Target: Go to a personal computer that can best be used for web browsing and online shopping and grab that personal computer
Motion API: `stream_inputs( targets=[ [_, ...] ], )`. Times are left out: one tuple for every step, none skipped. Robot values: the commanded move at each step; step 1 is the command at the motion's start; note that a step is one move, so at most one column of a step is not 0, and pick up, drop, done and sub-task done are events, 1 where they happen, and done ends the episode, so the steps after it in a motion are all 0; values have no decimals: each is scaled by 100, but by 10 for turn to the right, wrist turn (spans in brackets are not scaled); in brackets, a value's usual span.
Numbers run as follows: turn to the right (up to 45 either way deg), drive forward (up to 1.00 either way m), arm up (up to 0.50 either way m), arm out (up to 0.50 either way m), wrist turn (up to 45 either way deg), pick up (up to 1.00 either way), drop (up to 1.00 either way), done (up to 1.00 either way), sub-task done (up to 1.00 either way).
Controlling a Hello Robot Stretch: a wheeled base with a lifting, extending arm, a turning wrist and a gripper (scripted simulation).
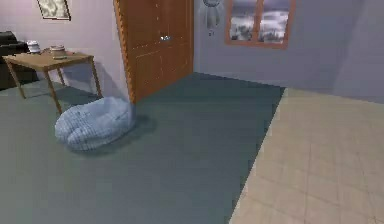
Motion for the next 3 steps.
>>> stream_inputs(
  targets=[
    [-450,0,0,0,0,0,0,0,0],
    [-360,0,0,0,0,0,0,0,0],
    [0,100,0,0,0,0,0,0,0]
  ],
)
